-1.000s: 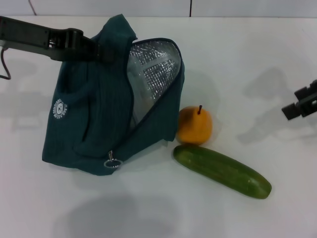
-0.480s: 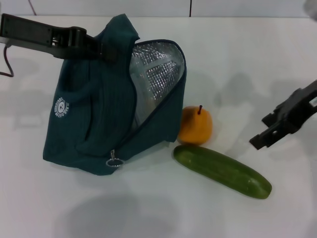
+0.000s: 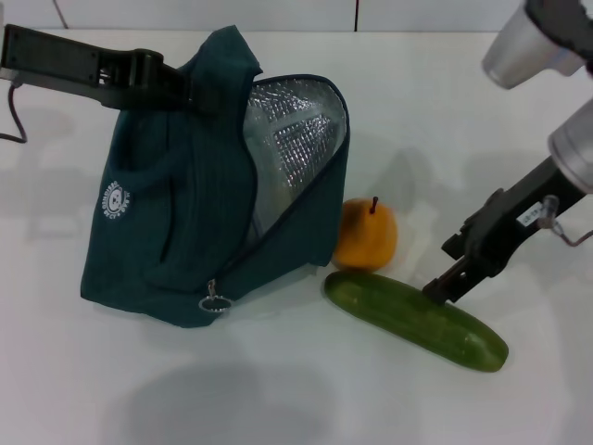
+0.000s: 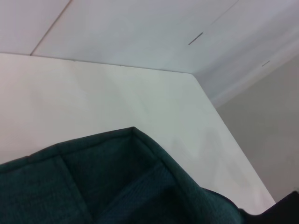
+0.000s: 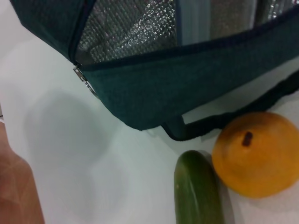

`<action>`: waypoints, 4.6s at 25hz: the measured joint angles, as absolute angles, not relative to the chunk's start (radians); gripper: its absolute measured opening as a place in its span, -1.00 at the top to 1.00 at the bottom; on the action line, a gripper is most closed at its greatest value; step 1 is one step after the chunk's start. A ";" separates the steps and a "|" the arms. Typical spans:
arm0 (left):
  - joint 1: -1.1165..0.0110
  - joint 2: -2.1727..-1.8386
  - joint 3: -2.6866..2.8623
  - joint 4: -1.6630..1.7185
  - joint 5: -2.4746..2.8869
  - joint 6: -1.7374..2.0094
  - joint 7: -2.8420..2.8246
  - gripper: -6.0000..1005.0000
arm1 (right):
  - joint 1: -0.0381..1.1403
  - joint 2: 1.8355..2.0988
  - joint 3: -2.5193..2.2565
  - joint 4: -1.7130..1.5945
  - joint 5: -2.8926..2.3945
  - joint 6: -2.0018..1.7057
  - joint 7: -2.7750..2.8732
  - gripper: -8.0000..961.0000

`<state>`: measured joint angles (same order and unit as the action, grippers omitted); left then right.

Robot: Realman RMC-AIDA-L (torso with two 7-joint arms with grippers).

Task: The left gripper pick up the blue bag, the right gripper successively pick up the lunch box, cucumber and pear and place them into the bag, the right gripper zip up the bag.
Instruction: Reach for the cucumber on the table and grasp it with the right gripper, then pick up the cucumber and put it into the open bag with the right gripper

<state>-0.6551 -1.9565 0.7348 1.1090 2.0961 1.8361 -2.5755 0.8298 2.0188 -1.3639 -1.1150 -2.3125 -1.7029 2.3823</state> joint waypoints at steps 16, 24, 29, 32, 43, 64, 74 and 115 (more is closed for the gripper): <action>-0.660 -1.957 0.735 1.107 2.096 1.836 -2.576 0.90 | 0.838 2.025 -1.580 -1.001 -2.244 -1.509 2.373 -0.63; -0.667 -1.957 0.743 1.108 2.095 1.836 -2.579 0.90 | 0.837 2.026 -1.653 -0.974 -2.220 -1.453 2.372 -0.62; -0.669 -1.958 0.747 1.108 2.095 1.836 -2.582 0.90 | 0.838 2.026 -1.675 -0.970 -2.220 -1.437 2.372 -0.62; -0.669 -1.958 0.747 1.109 2.095 1.836 -2.582 0.90 | 0.838 2.026 -1.678 -0.969 -2.221 -1.434 2.371 -0.61; -0.671 -1.958 0.742 1.114 2.096 1.836 -2.583 0.90 | 0.838 2.023 -1.683 -0.976 -2.230 -1.434 2.371 -0.17; -0.670 -1.950 0.738 1.107 2.087 1.825 -2.589 0.90 | 0.816 1.962 -0.796 -0.832 -1.866 -1.994 2.094 -0.16; -0.670 -1.950 0.738 1.108 2.088 1.824 -2.592 0.90 | 0.731 2.014 -0.761 -0.606 -1.608 -1.803 1.785 -0.18; -0.666 -1.954 0.738 1.106 2.083 1.824 -2.589 0.90 | 0.759 2.028 -1.967 -0.427 -0.439 -1.254 0.952 -0.23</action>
